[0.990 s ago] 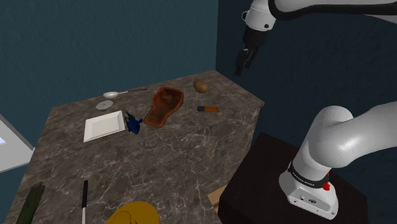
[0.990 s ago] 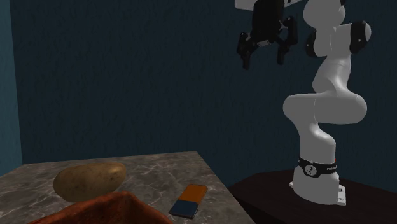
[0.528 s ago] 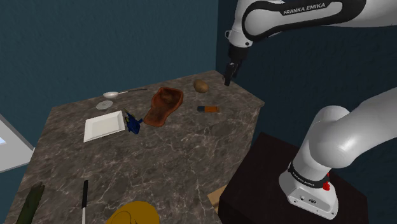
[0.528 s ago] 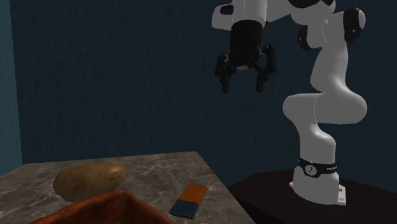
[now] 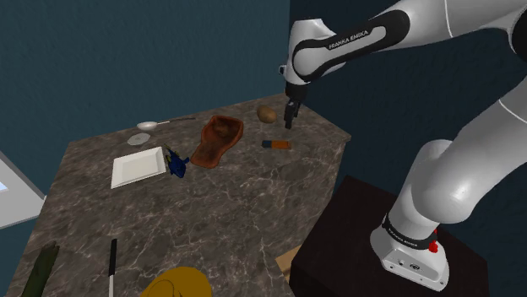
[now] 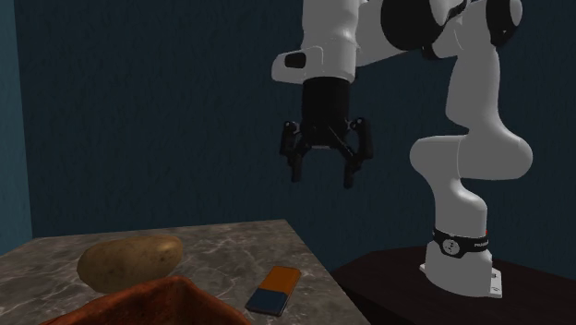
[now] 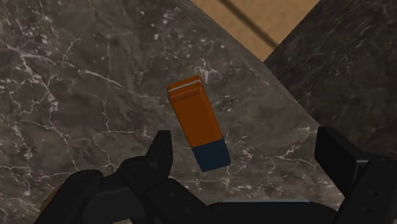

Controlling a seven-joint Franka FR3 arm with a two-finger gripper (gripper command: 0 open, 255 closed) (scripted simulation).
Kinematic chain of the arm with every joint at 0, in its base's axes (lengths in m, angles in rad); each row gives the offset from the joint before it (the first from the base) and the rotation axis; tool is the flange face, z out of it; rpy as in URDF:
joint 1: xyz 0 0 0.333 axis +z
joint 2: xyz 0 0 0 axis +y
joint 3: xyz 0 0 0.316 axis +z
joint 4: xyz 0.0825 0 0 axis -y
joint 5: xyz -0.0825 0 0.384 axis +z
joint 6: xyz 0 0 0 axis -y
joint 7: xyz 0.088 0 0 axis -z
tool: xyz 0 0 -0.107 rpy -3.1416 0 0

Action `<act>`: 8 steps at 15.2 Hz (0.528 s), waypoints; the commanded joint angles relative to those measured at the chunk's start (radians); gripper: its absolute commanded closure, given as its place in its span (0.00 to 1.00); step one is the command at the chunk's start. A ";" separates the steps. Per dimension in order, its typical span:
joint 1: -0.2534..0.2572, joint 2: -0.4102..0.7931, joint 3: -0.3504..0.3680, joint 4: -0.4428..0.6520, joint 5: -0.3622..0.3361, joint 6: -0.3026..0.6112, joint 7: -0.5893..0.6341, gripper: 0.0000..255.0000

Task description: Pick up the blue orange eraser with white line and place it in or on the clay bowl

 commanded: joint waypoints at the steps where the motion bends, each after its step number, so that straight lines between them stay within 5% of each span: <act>1: 0.008 0.088 -0.017 0.035 0.010 0.040 -0.051 0.00; 8: 0.022 0.370 -0.033 0.155 0.063 0.147 -0.201 0.00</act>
